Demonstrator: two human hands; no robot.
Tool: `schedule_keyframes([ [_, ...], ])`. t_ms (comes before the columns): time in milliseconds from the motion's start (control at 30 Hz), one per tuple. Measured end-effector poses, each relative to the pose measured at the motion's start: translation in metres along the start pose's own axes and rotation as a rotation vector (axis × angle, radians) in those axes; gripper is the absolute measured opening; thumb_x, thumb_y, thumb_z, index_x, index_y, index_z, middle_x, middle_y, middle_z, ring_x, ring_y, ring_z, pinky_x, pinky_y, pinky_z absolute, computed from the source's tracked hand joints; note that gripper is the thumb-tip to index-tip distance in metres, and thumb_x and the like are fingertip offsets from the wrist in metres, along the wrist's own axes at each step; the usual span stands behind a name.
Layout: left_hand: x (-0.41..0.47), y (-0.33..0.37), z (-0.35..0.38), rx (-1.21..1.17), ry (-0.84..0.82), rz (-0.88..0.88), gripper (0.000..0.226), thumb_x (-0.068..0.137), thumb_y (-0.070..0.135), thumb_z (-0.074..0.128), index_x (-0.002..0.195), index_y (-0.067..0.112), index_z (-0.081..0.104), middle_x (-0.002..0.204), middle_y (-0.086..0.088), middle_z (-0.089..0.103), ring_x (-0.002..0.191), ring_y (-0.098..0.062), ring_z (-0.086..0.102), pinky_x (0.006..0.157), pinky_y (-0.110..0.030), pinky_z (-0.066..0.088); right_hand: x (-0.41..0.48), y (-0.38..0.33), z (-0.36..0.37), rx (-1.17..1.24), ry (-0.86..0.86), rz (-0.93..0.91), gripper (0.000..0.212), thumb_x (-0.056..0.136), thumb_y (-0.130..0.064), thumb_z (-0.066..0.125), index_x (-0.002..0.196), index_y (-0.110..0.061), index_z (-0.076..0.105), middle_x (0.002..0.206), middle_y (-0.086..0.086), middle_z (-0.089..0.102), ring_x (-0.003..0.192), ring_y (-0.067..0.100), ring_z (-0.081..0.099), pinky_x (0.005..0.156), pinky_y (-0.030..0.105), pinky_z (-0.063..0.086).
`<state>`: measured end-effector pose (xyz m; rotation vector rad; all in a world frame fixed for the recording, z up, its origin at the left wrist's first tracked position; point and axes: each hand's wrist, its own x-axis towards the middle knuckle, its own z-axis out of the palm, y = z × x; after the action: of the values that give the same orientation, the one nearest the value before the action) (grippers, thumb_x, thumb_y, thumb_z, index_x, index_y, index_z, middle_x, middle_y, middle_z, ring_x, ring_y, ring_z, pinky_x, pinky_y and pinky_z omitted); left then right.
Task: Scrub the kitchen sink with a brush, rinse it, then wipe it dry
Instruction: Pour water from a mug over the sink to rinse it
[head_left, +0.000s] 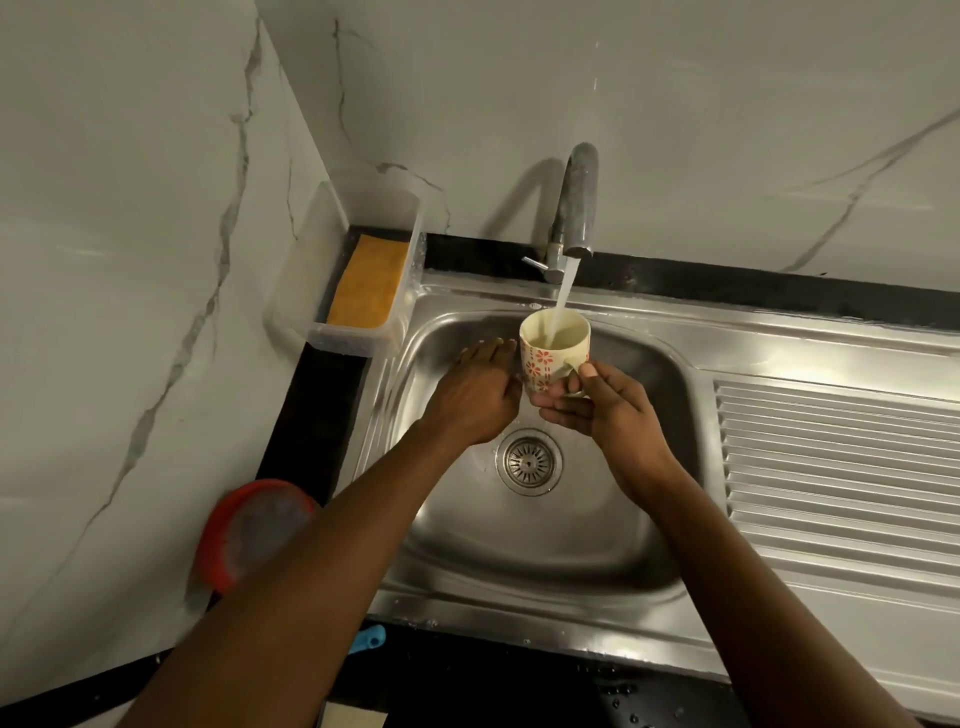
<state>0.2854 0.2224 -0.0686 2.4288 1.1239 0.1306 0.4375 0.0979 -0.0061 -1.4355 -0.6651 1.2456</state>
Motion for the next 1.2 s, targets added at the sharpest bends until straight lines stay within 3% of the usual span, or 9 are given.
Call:
schedule_keyframes([
  [133,-0.006,0.009,-0.008,-0.008,-0.006,-0.056,0.049,0.107,0.028,0.044,0.151,0.007,0.046,0.151,-0.015,0.051,0.139,-0.032,0.048,0.114,-0.045,0.043,-0.001,-0.009,-0.003,-0.008,-0.025,-0.024,0.039,0.114,-0.023,0.037,0.111,0.01,0.057,0.102,0.016,0.076,0.106,0.037,0.075,0.096,0.051,0.059],
  [300,-0.011,0.012,-0.015,-0.018,0.005,-0.088,0.045,0.107,0.028,0.044,0.145,0.007,0.052,0.144,-0.015,0.056,0.131,-0.032,0.054,0.102,-0.043,0.049,0.001,-0.018,-0.01,-0.044,-0.037,-0.048,0.044,0.113,-0.025,0.039,0.121,0.016,0.056,0.109,0.025,0.074,0.103,0.035,0.076,0.094,0.046,0.062],
  [467,-0.011,0.01,-0.015,-0.019,0.017,-0.114,0.045,0.106,0.031,0.044,0.144,0.008,0.052,0.139,-0.015,0.058,0.126,-0.033,0.056,0.091,-0.044,0.055,0.004,-0.021,-0.015,-0.052,-0.061,-0.043,0.044,0.113,-0.024,0.039,0.118,0.016,0.055,0.111,0.027,0.073,0.104,0.036,0.076,0.095,0.046,0.062],
  [867,0.001,0.011,-0.014,-0.031,0.013,-0.106,0.034,0.106,0.024,0.043,0.134,0.012,0.059,0.131,-0.013,0.061,0.106,-0.03,0.063,0.072,-0.034,0.048,0.005,-0.021,-0.015,-0.049,-0.076,-0.004,0.041,0.113,-0.025,0.041,0.116,0.013,0.057,0.109,0.025,0.075,0.103,0.036,0.076,0.093,0.046,0.062],
  [967,0.005,0.008,-0.013,-0.032,0.01,-0.084,0.039,0.106,0.024,0.044,0.142,0.013,0.054,0.137,-0.012,0.06,0.114,-0.031,0.062,0.083,-0.043,0.057,0.004,-0.017,-0.019,-0.04,-0.07,0.018,0.042,0.113,-0.024,0.04,0.114,0.015,0.056,0.109,0.03,0.073,0.101,0.035,0.077,0.09,0.043,0.063],
  [1033,0.008,0.004,-0.012,-0.015,-0.007,-0.084,0.045,0.106,0.026,0.044,0.149,0.013,0.049,0.149,-0.012,0.053,0.132,-0.031,0.055,0.1,-0.045,0.053,0.002,-0.012,-0.025,-0.025,-0.066,0.042,0.038,0.113,-0.022,0.04,0.107,0.011,0.057,0.109,0.033,0.071,0.1,0.037,0.077,0.089,0.044,0.064],
  [1133,0.016,-0.004,-0.01,0.063,-0.096,-0.061,0.058,0.109,0.031,0.041,0.163,0.013,0.029,0.17,-0.01,0.027,0.157,-0.028,0.025,0.126,-0.044,0.028,0.0,-0.006,-0.036,-0.019,-0.036,0.09,0.031,0.113,-0.021,0.041,0.097,-0.001,0.058,0.107,0.031,0.072,0.1,0.04,0.076,0.088,0.045,0.064],
  [1200,0.027,-0.011,-0.01,0.174,-0.143,0.017,0.065,0.109,0.033,0.037,0.167,0.015,0.013,0.175,-0.007,0.007,0.161,-0.026,0.007,0.131,-0.043,0.011,0.0,-0.004,-0.044,-0.044,0.006,0.128,0.03,0.113,-0.02,0.041,0.095,-0.002,0.058,0.102,0.028,0.072,0.098,0.04,0.077,0.085,0.044,0.065],
])
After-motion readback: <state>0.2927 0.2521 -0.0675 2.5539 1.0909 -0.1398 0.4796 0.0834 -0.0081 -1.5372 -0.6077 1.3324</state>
